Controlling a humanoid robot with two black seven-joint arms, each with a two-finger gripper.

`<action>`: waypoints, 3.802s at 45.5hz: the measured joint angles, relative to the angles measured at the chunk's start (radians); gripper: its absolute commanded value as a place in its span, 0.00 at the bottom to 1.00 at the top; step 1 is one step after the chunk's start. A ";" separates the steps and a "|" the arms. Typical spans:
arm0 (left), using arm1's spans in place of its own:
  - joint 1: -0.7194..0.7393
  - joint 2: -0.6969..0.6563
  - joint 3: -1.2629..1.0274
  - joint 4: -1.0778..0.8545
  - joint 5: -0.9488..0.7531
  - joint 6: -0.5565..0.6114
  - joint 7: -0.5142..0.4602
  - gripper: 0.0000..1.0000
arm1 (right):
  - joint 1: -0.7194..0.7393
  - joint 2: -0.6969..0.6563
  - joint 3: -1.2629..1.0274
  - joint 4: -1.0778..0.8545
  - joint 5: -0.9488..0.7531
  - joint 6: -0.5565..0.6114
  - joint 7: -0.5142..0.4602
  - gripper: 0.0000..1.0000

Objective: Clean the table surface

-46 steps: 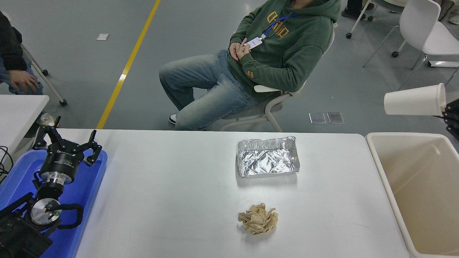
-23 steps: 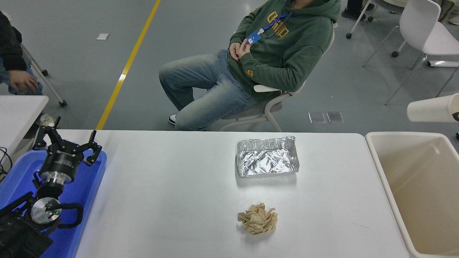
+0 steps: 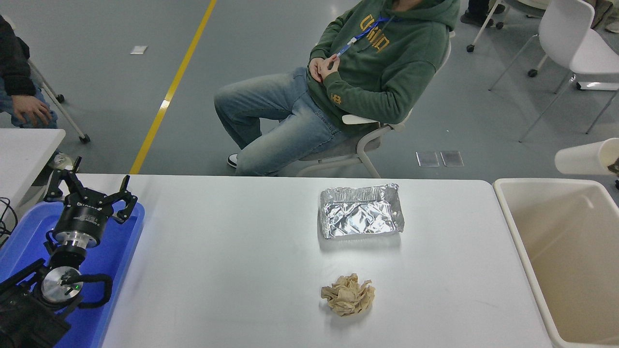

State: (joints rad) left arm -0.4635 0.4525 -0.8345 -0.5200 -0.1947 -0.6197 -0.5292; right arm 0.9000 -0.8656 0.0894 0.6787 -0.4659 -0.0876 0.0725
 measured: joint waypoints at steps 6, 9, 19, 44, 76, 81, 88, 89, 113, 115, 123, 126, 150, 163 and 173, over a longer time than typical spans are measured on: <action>0.000 0.000 0.000 0.000 0.000 0.000 0.000 1.00 | 0.009 0.054 -0.037 -0.066 -0.001 -0.028 -0.001 0.00; 0.000 0.000 0.000 0.000 0.000 0.000 0.000 1.00 | 0.016 0.072 -0.056 -0.092 -0.001 -0.038 -0.002 0.00; 0.000 0.000 0.000 0.000 0.000 0.000 0.000 1.00 | 0.037 0.125 -0.110 -0.185 -0.002 -0.057 -0.007 0.00; -0.001 0.000 0.000 0.000 0.000 0.000 0.000 1.00 | 0.041 0.195 -0.138 -0.276 0.017 -0.086 -0.034 0.00; 0.000 0.000 0.000 0.000 0.000 0.000 0.000 1.00 | -0.003 0.202 -0.139 -0.313 0.022 -0.091 -0.041 0.00; 0.000 0.000 0.000 0.000 0.000 0.000 0.000 1.00 | -0.016 0.200 -0.136 -0.317 0.022 -0.091 -0.042 0.00; 0.000 0.000 0.000 0.000 0.000 0.001 0.000 1.00 | -0.028 0.199 -0.133 -0.319 0.023 -0.091 -0.042 0.01; 0.000 0.000 0.000 0.000 0.000 0.001 0.000 1.00 | -0.029 0.199 -0.133 -0.319 0.023 -0.091 -0.042 0.02; 0.000 0.000 0.000 0.000 0.000 0.000 0.000 1.00 | -0.043 0.198 -0.125 -0.314 0.023 -0.094 -0.041 1.00; 0.000 0.000 0.000 0.000 0.000 0.000 0.000 1.00 | -0.044 0.197 -0.124 -0.313 0.023 -0.094 -0.041 1.00; 0.000 0.000 0.000 0.000 0.000 0.000 0.000 1.00 | -0.045 0.193 -0.122 -0.310 0.023 -0.093 -0.041 1.00; 0.000 0.000 0.000 0.000 0.000 0.000 0.000 1.00 | -0.046 0.190 -0.121 -0.307 0.023 -0.093 -0.040 1.00; 0.000 0.000 0.000 0.000 0.000 0.000 0.000 1.00 | -0.047 0.029 0.022 0.030 0.030 -0.086 -0.038 1.00; 0.000 0.000 0.000 0.000 0.000 0.000 0.000 1.00 | -0.045 -0.043 0.106 0.311 0.031 -0.080 -0.036 1.00; 0.000 0.000 0.000 0.000 0.000 0.000 0.000 1.00 | -0.043 -0.060 0.176 0.512 0.053 -0.077 -0.034 1.00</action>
State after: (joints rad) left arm -0.4634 0.4525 -0.8345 -0.5201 -0.1947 -0.6193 -0.5292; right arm 0.8567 -0.9253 0.2650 1.1911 -0.4126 -0.1646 0.0388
